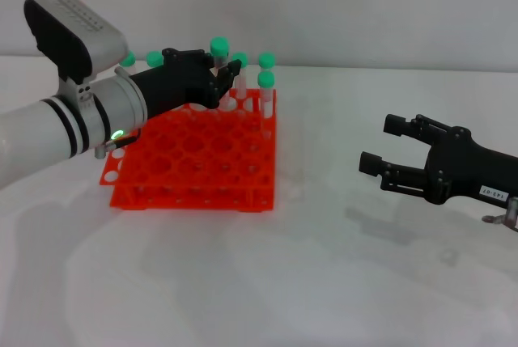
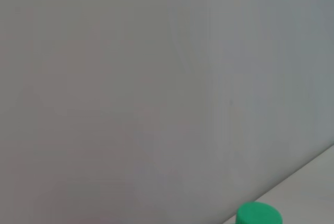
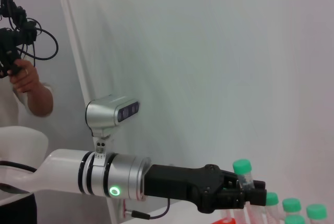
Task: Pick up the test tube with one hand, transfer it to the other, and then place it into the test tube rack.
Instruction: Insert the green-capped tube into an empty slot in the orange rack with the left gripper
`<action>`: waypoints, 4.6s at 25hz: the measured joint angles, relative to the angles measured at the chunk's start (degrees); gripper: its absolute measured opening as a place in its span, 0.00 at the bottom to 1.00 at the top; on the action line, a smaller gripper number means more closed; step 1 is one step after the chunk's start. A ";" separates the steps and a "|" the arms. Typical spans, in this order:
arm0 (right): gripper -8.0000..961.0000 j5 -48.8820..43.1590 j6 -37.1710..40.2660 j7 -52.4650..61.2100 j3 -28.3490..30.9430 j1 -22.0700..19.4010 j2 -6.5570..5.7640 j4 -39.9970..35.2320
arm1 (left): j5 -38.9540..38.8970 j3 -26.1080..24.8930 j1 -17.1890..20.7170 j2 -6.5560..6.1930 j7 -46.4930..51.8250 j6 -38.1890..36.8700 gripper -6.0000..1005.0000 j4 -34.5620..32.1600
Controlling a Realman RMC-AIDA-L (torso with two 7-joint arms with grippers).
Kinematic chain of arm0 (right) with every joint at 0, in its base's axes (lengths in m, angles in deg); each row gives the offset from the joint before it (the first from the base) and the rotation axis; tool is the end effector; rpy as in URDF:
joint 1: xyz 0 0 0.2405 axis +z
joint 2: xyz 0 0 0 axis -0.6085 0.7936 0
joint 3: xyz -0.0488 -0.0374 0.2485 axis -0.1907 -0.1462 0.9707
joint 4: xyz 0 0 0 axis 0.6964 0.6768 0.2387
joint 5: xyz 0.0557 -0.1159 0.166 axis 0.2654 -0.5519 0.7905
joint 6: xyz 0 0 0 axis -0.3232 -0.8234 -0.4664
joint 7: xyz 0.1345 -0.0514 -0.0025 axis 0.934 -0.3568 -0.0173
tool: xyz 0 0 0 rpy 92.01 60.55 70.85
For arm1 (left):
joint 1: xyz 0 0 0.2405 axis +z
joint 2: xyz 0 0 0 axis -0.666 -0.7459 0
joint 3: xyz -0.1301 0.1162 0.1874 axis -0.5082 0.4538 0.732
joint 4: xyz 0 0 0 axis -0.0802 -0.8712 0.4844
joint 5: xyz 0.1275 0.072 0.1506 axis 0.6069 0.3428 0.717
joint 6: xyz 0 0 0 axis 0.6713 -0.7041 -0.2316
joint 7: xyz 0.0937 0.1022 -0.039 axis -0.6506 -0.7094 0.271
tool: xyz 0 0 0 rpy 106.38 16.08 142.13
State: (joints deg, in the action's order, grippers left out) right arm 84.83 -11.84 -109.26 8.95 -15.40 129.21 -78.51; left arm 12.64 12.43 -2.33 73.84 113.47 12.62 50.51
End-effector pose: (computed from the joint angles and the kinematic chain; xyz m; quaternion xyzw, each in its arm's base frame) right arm 0.2254 0.3368 0.0020 -0.8967 0.1627 0.3651 0.1903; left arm -0.2239 0.4353 -0.0267 -0.8905 -0.1616 -0.2292 0.3582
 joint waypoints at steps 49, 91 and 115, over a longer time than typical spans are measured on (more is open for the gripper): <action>0.90 0.03 -9.28 2.00 2.47 -3.06 -0.35 -0.58 | 0.76 0.00 -2.79 1.96 1.70 4.46 0.36 2.22; 0.90 -0.31 -7.44 1.23 3.84 -2.62 -0.31 0.80 | -5.38 -0.38 1.51 2.31 -2.64 4.28 0.71 1.72; 0.90 0.39 -11.75 -26.87 34.91 -4.70 -0.43 23.49 | -24.38 -0.59 19.37 1.78 -13.07 -22.21 0.89 -3.88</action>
State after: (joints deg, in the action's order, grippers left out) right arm 85.23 -23.59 -136.13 43.87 -20.10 128.79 -55.02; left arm -11.73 11.83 17.04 75.62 100.40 -9.59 46.63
